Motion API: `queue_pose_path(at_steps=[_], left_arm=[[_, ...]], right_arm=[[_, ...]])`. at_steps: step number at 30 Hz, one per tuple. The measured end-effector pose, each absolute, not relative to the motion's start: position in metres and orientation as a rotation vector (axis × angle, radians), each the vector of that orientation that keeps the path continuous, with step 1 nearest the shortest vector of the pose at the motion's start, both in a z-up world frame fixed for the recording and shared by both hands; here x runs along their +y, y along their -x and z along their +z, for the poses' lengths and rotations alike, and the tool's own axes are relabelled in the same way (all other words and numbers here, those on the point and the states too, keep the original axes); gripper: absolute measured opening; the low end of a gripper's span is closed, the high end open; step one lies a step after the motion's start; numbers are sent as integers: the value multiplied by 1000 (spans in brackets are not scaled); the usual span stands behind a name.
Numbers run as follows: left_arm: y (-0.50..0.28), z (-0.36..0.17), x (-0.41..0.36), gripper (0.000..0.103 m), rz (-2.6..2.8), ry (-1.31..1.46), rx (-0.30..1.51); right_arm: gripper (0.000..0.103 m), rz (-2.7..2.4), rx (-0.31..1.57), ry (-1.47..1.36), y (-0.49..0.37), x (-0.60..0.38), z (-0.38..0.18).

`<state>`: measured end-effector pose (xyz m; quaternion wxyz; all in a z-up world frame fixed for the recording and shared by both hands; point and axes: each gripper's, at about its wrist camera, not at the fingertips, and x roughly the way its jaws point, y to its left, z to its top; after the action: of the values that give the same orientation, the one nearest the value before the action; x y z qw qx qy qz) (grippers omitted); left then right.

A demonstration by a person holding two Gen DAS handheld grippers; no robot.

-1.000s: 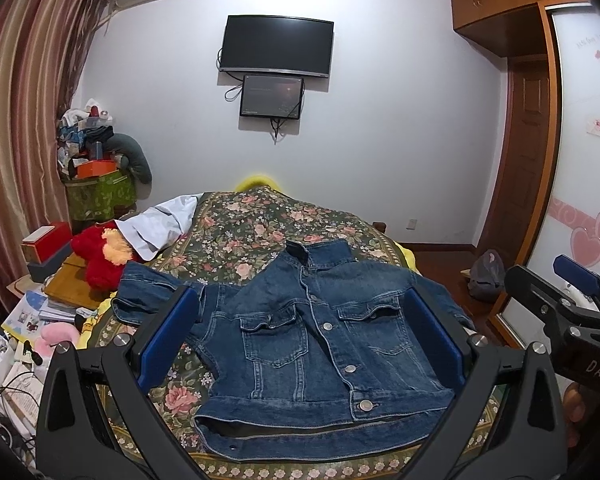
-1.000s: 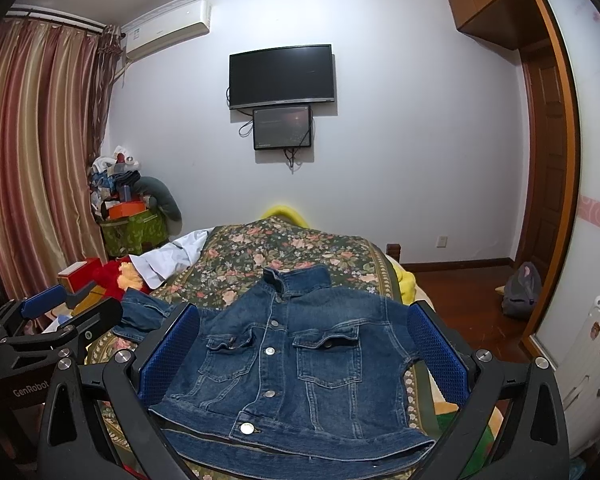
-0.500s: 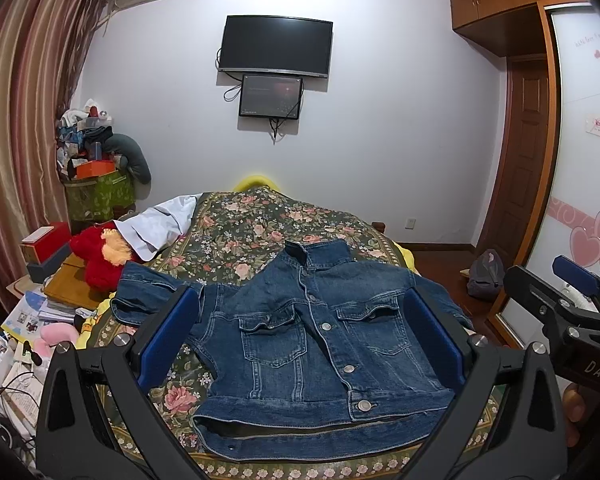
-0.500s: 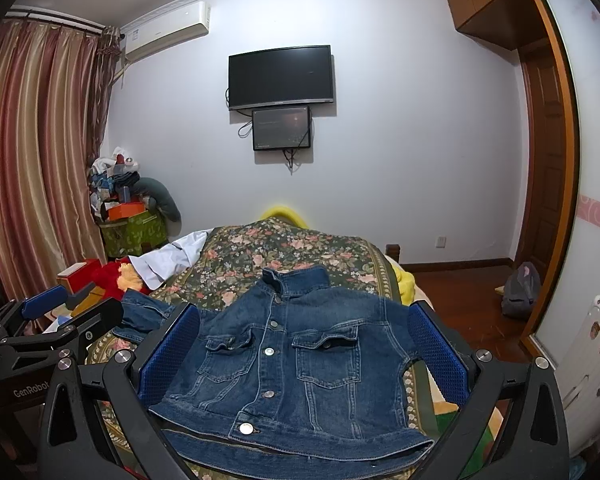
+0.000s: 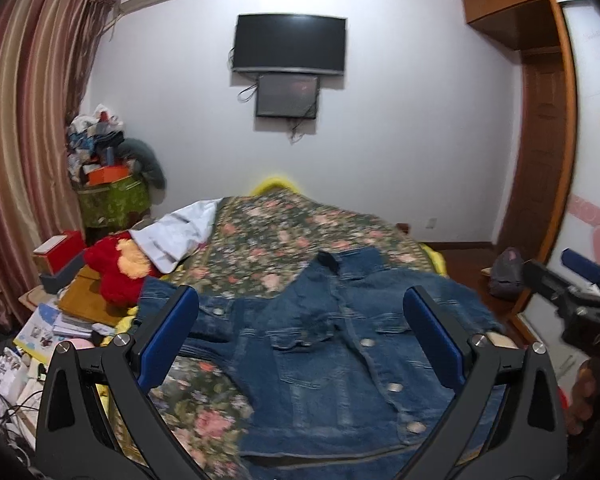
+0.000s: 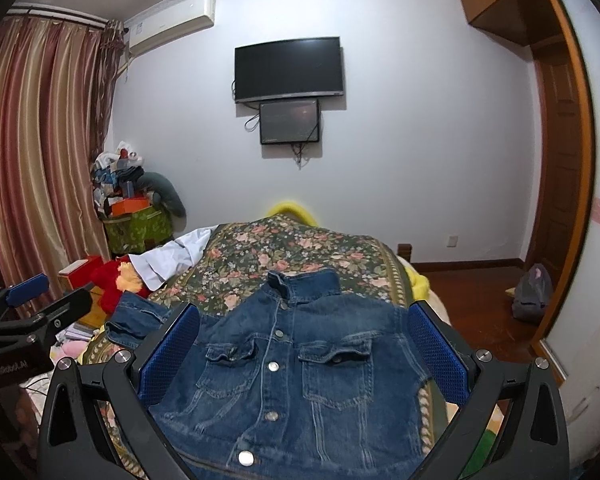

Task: Fold large clothes
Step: 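Grasp the jacket sleeve cuff with the left gripper and lift it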

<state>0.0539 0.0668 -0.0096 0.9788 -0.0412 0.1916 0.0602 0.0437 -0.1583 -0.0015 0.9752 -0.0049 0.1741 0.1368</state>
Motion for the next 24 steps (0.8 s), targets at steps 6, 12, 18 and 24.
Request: queue_pose_path(at_steps=[6,12,18,24], left_arm=[[-105,-39,119,103,219,15,493],[-149,-95,175,103,244,7,643],[-202,-154,222,103,230,113,797],[-255,-194,223,103,198,37,903]], right_arm=[[103,322,442,17,-115,-131,-20],[103,371,591,47,-184,-101,-62],[103,413,767,101,-243,-71,-116],[103,453,954,120,-291,-48,-169]])
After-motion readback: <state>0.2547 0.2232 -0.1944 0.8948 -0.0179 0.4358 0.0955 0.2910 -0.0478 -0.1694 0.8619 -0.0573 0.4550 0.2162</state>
